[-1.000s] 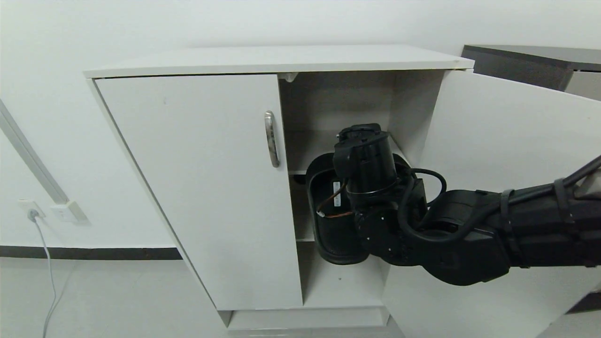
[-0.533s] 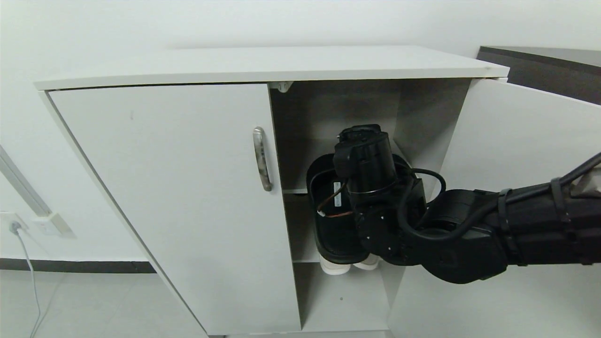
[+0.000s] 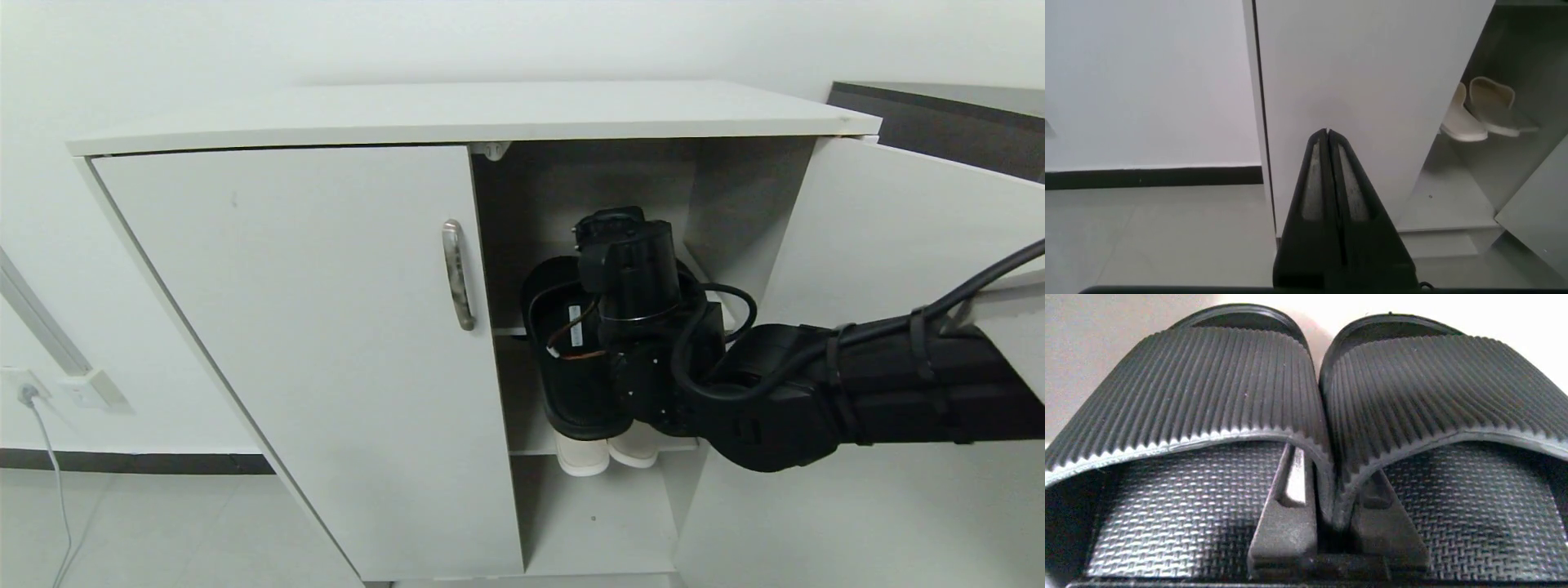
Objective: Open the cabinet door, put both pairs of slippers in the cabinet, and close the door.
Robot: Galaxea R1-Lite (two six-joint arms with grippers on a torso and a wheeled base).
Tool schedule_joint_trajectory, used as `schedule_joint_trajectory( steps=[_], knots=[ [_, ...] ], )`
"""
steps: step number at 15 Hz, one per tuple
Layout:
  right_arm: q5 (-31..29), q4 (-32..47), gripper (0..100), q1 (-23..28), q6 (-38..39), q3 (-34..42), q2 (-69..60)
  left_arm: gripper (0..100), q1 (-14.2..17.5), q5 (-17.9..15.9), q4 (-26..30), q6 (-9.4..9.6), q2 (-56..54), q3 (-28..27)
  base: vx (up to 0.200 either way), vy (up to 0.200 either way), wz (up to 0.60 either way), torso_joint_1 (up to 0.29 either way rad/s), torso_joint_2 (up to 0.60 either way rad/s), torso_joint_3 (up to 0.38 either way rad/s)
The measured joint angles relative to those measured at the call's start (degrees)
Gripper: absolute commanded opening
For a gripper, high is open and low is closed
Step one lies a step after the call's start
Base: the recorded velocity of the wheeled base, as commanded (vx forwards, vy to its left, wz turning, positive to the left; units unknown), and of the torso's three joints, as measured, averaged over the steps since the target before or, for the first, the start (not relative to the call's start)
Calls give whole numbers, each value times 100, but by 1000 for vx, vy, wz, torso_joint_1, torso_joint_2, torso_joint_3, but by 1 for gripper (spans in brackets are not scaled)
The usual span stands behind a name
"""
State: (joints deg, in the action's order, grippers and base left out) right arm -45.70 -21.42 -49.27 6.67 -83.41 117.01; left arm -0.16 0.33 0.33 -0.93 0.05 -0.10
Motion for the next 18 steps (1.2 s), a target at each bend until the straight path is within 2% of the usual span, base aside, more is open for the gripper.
schedule_joint_trajectory(
  steps=[2, 5, 10, 12, 15, 18],
  knots=[
    [55, 347, 0, 157, 26, -400, 174, 0, 0, 0, 0, 0, 0, 0, 0, 0, 0, 0, 0, 0],
    [276, 1313, 0, 322, 301, -1174, 406, 0, 2, 0, 2, -9, -2, 0, 0, 0, 0, 0, 0, 0],
    [686, 2777, 0, 490, 901, -2787, 807, 0, -2, -1, 2, -13, -2, 0, 0, 0, 0, 0, 0, 0],
    [733, 2762, 0, 606, 918, -3037, 997, 0, 2, -1, 0, -11, -2, 0, 0, 0, 0, 0, 0, 0],
    [700, 2265, 0, 735, 778, -3112, 1158, 0, 0, 0, 0, -11, 0, 0, 0, 0, 0, 0, 0, 0],
    [667, 2144, 0, 791, 718, -3120, 1229, 0, 2, 7, 2, -16, -2, 0, 0, 0, 0, 0, 0, 0]
  ],
)
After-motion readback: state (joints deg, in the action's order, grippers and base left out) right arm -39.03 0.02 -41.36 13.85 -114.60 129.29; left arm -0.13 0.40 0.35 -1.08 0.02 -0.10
